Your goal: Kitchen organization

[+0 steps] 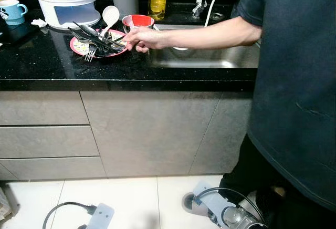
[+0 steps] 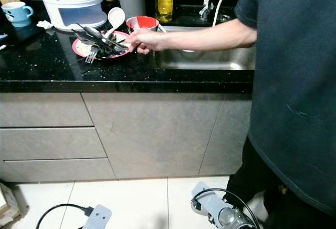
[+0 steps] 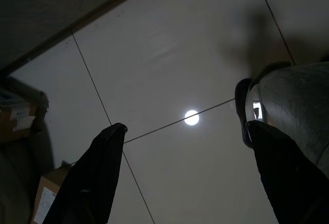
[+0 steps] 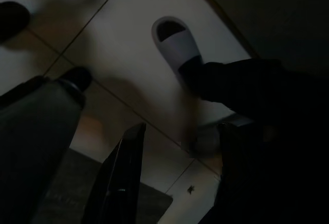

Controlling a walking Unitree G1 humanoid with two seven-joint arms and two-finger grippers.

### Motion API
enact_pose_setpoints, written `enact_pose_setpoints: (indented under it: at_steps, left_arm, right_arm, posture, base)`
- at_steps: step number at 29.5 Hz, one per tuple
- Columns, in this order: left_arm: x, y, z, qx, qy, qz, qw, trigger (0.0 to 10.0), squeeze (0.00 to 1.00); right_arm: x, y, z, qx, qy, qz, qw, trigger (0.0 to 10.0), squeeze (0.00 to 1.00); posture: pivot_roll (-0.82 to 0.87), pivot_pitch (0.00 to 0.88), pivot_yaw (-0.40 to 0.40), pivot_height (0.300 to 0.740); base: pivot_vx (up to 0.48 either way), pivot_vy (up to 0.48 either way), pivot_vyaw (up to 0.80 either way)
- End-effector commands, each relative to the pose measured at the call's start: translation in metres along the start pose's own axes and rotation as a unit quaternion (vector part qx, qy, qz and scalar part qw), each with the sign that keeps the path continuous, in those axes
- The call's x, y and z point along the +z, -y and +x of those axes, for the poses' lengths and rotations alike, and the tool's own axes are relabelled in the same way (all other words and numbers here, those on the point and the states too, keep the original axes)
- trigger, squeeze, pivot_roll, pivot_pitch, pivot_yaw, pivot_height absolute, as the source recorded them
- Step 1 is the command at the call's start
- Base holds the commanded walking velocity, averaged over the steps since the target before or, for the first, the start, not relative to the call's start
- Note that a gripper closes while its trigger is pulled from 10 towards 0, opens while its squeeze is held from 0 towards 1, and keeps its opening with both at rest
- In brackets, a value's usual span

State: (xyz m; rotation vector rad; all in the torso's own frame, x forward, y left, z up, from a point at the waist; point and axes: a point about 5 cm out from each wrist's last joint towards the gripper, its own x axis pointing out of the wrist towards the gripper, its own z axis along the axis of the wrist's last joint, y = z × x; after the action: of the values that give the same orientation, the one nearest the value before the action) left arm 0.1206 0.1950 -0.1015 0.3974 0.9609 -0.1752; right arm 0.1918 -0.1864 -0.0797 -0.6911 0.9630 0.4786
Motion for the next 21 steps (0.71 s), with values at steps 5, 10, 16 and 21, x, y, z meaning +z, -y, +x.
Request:
enact_pose_setpoints:
  at_steps: [5,10,16,21]
  left_arm:
    - [-0.006,0.001,-0.001,-0.010,-0.013,0.013,1.000,10.0,0.00]
    - [-0.005,0.001,-0.001,-0.009,-0.011,0.007,1.000,10.0,0.00]
    - [0.001,0.001,0.000,-0.003,0.005,-0.003,1.000,10.0,0.00]
    - [0.040,-0.030,0.002,0.076,0.125,-0.145,0.979,10.0,0.00]
  right_arm:
    - [-0.005,0.002,-0.001,-0.007,-0.006,0.018,1.000,10.0,0.00]
    - [-0.004,0.003,-0.001,-0.002,-0.003,0.005,1.000,10.0,0.00]
    - [0.006,0.018,-0.001,-0.039,0.018,0.090,0.995,10.0,0.00]
    - [0.034,0.048,-0.004,-0.089,0.104,0.222,0.965,10.0,0.00]
  posture:
    - [0.21,0.000,-0.044,0.740]
    - [0.20,0.000,-0.038,0.740]
    - [0.20,0.000,-0.036,0.740]
    - [0.20,0.000,-0.040,0.740]
  base:
    - [0.000,0.000,0.00]
    - [0.000,0.000,0.00]
    - [0.000,0.000,0.00]
    - [0.000,0.000,0.00]
